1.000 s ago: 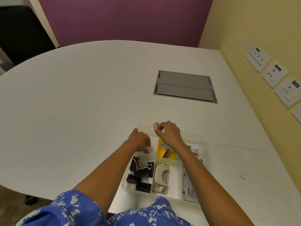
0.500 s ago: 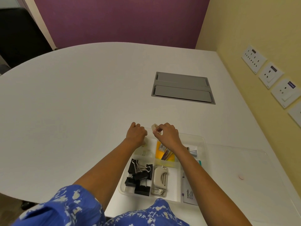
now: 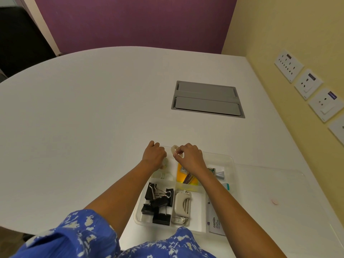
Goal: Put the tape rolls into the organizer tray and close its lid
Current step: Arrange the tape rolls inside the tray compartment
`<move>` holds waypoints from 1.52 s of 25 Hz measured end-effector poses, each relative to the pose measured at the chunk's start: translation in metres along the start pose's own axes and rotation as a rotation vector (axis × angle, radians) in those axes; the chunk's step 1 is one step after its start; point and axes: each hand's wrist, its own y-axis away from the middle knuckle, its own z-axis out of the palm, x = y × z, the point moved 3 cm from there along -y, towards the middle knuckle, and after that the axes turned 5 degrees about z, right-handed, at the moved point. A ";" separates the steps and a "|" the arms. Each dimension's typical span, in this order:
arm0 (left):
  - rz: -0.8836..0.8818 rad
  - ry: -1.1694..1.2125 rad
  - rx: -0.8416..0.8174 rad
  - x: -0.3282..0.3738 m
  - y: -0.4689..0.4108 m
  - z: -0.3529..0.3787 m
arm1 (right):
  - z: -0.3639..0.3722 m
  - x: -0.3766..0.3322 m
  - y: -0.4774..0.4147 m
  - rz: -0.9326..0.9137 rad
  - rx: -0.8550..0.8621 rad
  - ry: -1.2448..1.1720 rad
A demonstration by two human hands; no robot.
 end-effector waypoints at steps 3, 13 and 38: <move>-0.018 -0.013 0.010 0.002 0.001 0.001 | 0.006 -0.005 0.002 -0.057 0.000 0.073; -0.052 -0.012 0.008 0.003 0.004 0.003 | 0.037 -0.019 0.012 -0.247 -0.010 0.474; -0.007 0.006 0.043 -0.002 0.003 -0.002 | 0.019 -0.036 0.023 -0.232 -0.010 0.739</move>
